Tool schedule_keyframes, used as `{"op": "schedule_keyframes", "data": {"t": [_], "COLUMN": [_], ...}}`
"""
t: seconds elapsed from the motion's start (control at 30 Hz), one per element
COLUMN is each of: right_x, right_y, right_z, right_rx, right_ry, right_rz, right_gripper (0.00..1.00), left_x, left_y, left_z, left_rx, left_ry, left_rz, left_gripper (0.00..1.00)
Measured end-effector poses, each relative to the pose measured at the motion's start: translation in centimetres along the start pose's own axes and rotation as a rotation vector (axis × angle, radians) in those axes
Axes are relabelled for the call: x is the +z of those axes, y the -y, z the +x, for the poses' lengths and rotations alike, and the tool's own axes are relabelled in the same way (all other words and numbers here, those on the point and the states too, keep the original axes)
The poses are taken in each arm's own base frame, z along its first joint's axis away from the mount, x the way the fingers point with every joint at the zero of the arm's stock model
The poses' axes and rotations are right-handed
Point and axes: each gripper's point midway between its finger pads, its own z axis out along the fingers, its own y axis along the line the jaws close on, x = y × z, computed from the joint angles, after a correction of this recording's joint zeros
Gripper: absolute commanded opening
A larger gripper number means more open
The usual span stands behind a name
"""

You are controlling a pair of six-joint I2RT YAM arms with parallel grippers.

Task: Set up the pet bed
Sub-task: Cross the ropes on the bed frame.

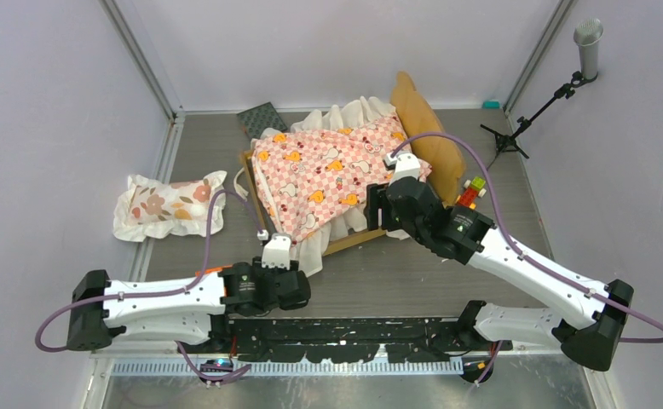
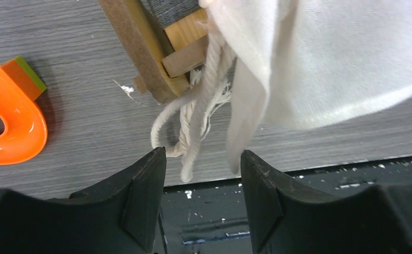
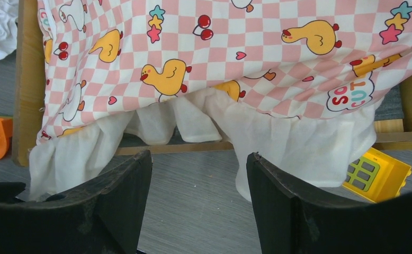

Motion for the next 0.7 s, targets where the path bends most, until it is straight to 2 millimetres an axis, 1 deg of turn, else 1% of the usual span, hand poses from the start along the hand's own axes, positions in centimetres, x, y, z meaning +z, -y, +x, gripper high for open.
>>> {"op": "schedule_keyframes", "data": {"t": [0.2,0.37,0.47,0.57,0.67,0.7], "right_x": [-0.1,-0.6,-0.9,-1.0,-1.2,-1.2], "right_y": [-0.3,-0.6,-0.5,-0.4,-0.3,-0.3], "right_z": [0.1,-0.2,-0.2,-0.1,-0.2,-0.2], "right_rx": [0.004,0.026,0.036,0.039,0.042,0.042], "right_ry": [-0.008,0.004,0.011,0.014,0.018,0.019], "right_rz": [-0.018,-0.04,-0.046,-0.046,-0.046,-0.045], "right_gripper": [0.69,0.69,0.69,0.69,0.69,0.69], "left_x": [1.1,2.0,2.3,2.5,2.9,3.0], "left_y": [-1.0,-1.3,-1.1,-0.4,0.0,0.0], "left_z": [0.6,1.0,0.9,0.7,0.9,1.0], "left_rx": [0.012,0.006,-0.002,-0.01,0.012,0.022], "left_ry": [0.013,0.033,0.046,0.056,0.053,0.05], "left_rz": [-0.052,-0.054,-0.042,-0.024,-0.027,-0.035], "left_gripper": [0.49,0.39,0.33,0.22,0.04,0.0]}}
